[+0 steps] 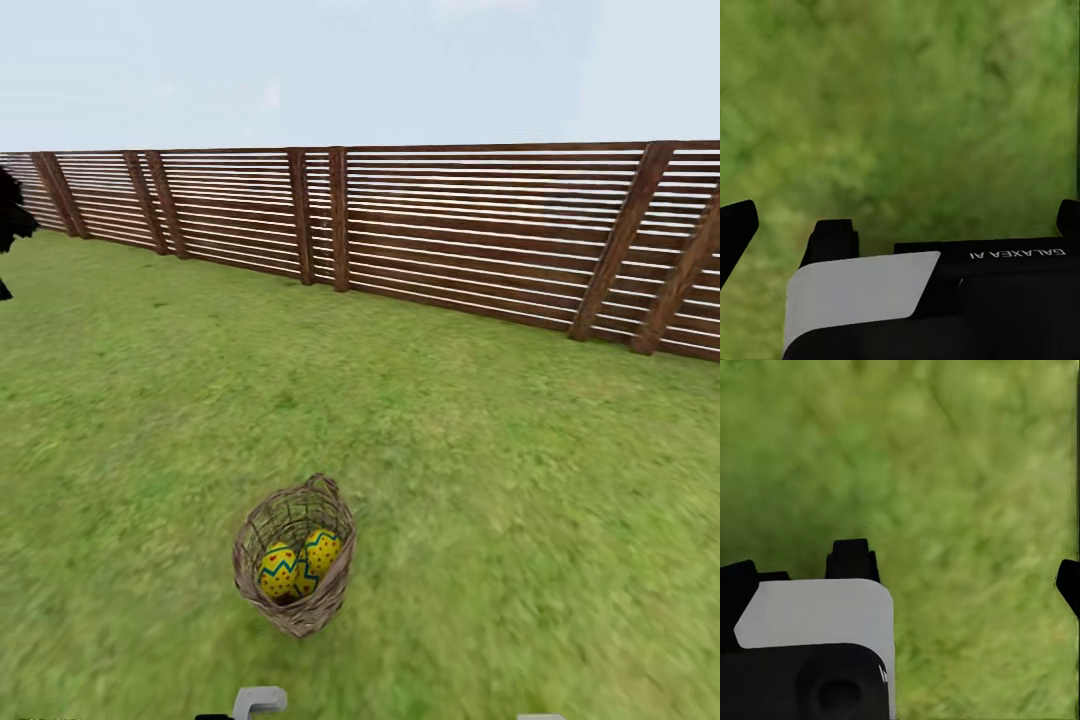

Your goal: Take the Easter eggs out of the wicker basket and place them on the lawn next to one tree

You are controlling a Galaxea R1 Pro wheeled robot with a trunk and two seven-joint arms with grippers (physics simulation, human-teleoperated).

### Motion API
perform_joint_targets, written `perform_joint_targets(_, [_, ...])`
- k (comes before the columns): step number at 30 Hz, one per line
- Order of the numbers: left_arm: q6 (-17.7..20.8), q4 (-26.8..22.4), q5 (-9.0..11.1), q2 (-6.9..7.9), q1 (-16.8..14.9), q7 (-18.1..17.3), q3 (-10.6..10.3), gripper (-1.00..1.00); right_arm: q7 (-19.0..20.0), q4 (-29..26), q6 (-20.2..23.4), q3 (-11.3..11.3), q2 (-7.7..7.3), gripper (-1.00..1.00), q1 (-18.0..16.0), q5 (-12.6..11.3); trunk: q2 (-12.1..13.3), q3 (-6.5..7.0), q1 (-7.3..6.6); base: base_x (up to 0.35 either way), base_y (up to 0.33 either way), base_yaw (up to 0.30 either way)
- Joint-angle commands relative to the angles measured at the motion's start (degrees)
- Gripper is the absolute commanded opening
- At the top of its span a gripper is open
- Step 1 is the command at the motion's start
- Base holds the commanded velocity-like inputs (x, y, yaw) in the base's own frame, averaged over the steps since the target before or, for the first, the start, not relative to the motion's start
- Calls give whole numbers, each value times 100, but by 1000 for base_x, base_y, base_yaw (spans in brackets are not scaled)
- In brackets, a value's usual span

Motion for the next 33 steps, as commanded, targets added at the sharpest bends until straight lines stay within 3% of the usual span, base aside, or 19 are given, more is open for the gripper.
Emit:
perform_joint_targets(1, [35,-12,6,2,-2,-8,7,100,-3,-14,34,-28,1,100,1,29,-2,-5,3,290,-202,294])
perform_joint_targets(11, [41,70,6,29,-2,-7,-1,100,-3,-1,29,-35,6,100,1,29,-2,-5,3,269,-166,293])
perform_joint_targets(18, [2,791,5,53,-2,-17,-2,100,55,13,17,-21,-4,100,1,27,-2,-5,3,18,-8,95])
perform_joint_targets(22, [-327,1037,13,59,4,-17,6,100,23,17,21,-24,-4,100,1,36,-2,-5,3,0,0,35])
perform_joint_targets(33, [-483,1103,23,77,7,-9,15,100,-61,21,26,-19,0,100,1,38,-2,-5,3,0,-163,273])
